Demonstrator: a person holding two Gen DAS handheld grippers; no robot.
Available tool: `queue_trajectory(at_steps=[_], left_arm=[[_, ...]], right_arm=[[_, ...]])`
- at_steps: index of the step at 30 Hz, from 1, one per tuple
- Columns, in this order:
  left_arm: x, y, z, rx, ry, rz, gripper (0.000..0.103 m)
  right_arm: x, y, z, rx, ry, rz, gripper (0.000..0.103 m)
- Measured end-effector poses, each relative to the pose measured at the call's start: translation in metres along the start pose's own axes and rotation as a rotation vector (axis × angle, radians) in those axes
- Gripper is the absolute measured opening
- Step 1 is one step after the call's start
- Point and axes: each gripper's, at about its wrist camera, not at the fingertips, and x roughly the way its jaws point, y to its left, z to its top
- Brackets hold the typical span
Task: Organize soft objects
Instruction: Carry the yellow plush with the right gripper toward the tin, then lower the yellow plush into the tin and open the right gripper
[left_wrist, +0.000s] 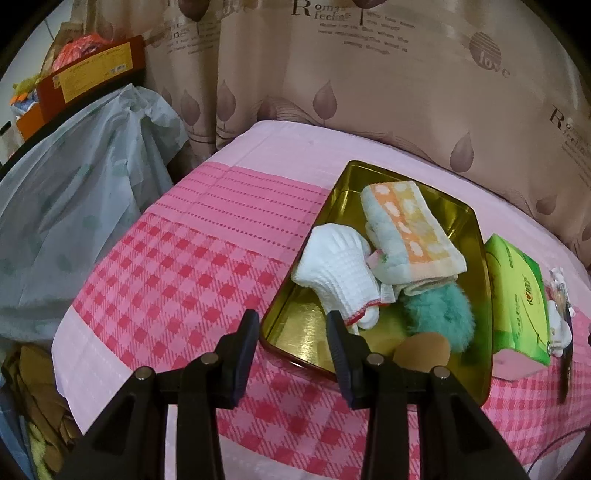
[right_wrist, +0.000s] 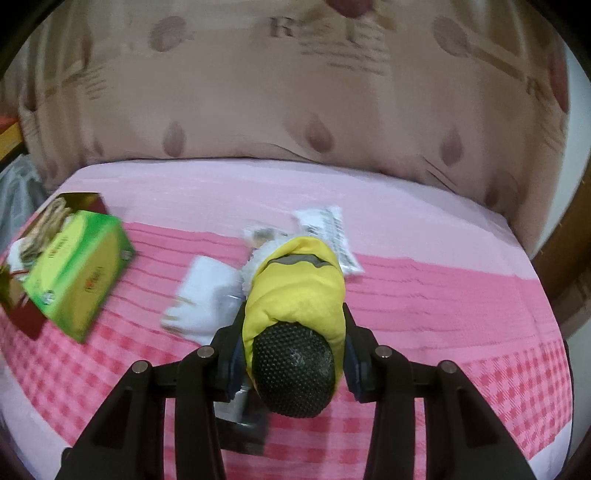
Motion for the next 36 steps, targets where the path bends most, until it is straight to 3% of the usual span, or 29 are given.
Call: queue_trajectory(at_steps=[15,20,29,36], left_arm=[[0.004,0.029,0.003,-0.138,0.017,0.069,0.04],[0.002,0.029,0.004,-0.136,0.007,0.089,0.042],[-0.005,0.026,0.006,-0.124,-0.032,0.093,0.042],[-0.009,0.027,0.008,-0.128,-0.063,0.12,0.042]], right_arm=[[-0.03,0.159,0.034,-0.235,-0.031,0.294,0.04],[-0.029,0.216,0.041,-0.323,-0.032,0.366,0.04],[-0.011,0.295,0.043,-0.425,0.004,0.437,0.04],[0.014,0.323,0.043,-0.447,0.042,0.428,0.04]])
